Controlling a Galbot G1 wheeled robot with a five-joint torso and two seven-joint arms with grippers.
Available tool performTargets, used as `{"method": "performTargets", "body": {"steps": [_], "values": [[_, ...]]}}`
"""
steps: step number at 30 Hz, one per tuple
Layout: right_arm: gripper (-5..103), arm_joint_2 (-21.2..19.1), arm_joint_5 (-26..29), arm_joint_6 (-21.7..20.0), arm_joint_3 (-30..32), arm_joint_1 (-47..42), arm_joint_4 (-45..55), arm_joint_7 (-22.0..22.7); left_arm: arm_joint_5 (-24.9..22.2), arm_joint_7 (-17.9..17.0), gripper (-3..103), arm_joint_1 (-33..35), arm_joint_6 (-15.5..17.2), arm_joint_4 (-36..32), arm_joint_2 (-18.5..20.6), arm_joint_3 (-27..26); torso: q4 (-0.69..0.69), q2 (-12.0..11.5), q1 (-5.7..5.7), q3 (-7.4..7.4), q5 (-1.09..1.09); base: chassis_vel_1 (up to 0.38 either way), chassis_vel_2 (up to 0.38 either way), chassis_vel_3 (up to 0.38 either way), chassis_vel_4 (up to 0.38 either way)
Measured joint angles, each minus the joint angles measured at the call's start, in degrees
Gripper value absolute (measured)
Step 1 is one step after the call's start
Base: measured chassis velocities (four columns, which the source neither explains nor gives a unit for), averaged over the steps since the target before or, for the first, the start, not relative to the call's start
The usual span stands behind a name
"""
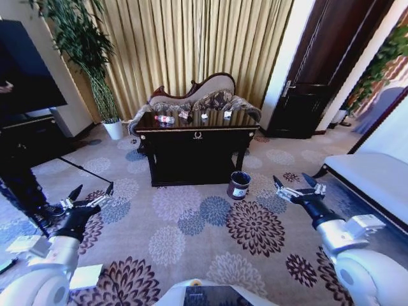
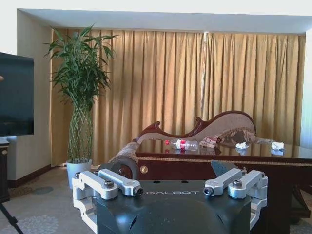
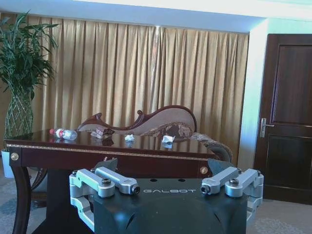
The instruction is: Move to the front of the table and place the trash on the table into the trash bin.
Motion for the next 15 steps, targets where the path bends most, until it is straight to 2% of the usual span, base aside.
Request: {"method": "performTargets", "body": {"steps": [15], "values": [[100, 0.0, 0.1, 0.0, -0.3, -0.1, 0.0, -0.3, 0.0, 0.2, 100, 0.1, 0.0, 0.0, -0.1, 0.2, 0.00, 0.0, -0.01, 0.00, 0.00, -0.116, 0.104, 0.117, -0.100]]}}
